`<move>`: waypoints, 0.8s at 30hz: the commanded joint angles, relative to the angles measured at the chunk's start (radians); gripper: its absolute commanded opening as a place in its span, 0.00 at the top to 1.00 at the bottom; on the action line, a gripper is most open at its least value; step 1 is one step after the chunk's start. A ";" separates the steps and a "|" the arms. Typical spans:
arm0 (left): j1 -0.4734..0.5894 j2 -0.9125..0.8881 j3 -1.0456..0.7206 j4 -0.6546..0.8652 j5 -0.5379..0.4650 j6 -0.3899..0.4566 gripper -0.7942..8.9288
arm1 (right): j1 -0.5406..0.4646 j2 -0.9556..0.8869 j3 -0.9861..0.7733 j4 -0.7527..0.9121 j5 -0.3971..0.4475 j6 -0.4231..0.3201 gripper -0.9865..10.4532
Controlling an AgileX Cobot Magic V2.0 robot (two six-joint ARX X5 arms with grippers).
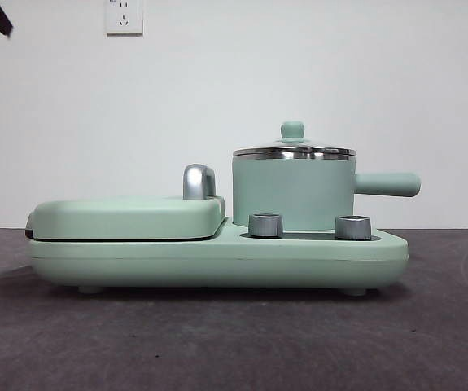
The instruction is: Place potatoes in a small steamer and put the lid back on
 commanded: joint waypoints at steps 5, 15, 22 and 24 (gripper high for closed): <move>-0.002 -0.051 0.006 -0.075 0.002 -0.066 0.64 | 0.003 0.003 0.007 -0.010 -0.002 0.008 0.64; -0.002 -0.076 0.006 -0.093 0.002 -0.062 0.91 | 0.003 0.003 0.008 -0.001 -0.002 0.003 0.90; -0.002 -0.076 0.006 -0.092 0.002 -0.062 0.91 | 0.003 0.003 0.008 -0.001 -0.002 0.003 0.90; -0.002 -0.076 0.006 -0.092 0.002 -0.062 0.91 | 0.003 0.003 0.008 -0.001 -0.002 0.004 0.90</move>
